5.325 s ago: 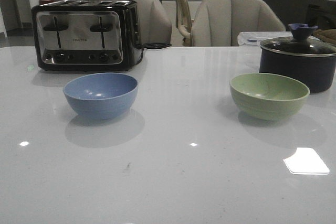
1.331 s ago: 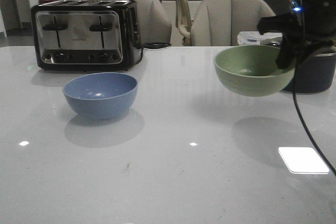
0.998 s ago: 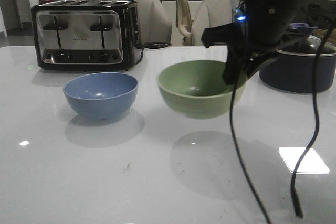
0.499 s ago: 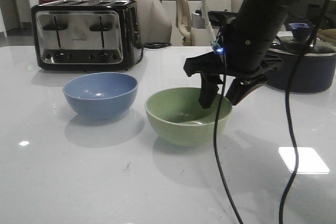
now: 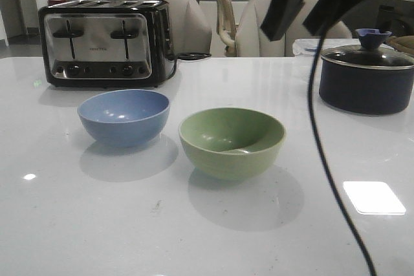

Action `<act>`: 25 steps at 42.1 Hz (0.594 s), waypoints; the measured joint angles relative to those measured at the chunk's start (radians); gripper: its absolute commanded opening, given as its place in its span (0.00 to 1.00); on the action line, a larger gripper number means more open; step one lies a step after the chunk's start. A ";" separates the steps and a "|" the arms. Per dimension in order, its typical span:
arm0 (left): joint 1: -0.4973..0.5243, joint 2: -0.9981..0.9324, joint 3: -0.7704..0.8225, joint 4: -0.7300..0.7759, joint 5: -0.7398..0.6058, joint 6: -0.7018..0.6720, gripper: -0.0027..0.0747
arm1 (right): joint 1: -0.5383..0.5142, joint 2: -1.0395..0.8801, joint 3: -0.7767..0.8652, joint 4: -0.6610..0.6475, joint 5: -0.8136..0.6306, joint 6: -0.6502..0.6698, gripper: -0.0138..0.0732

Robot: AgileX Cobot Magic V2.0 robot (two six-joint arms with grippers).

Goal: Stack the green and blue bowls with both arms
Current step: 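Release the green bowl and raise the right gripper away, then lower the left gripper onto the rim of the light blue bowl and grasp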

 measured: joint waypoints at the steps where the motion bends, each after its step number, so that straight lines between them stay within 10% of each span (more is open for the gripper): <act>1: -0.006 0.013 0.000 0.000 0.000 0.000 0.63 | 0.000 -0.029 0.013 0.000 0.000 0.000 0.74; 25: -0.117 0.544 -0.189 0.000 -0.009 0.007 0.63 | 0.000 -0.594 0.350 -0.010 0.120 -0.002 0.74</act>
